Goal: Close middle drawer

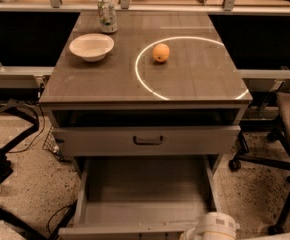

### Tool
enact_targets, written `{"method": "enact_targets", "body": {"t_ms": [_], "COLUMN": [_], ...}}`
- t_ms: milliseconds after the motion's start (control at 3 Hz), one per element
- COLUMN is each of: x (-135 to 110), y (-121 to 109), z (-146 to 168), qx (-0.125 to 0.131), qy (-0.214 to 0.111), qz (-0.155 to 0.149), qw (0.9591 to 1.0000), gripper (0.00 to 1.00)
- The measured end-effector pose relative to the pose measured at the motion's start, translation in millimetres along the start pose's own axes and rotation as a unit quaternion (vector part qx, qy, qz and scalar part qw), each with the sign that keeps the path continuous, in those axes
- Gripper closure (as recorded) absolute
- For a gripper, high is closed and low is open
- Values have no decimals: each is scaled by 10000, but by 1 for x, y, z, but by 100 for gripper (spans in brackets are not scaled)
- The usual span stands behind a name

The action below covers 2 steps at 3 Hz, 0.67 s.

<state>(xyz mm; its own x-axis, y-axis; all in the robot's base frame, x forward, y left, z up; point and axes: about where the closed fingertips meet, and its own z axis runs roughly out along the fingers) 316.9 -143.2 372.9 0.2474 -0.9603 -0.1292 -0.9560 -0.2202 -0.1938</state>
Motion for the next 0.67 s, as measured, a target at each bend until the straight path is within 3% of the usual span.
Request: {"method": "enact_targets", "body": {"t_ms": [667], "x": [-29], "y": [-71], "z": [-15], "qx": [599], "qy": [50], "qz": [-571], "qw": [9966], "gripper": [100]}}
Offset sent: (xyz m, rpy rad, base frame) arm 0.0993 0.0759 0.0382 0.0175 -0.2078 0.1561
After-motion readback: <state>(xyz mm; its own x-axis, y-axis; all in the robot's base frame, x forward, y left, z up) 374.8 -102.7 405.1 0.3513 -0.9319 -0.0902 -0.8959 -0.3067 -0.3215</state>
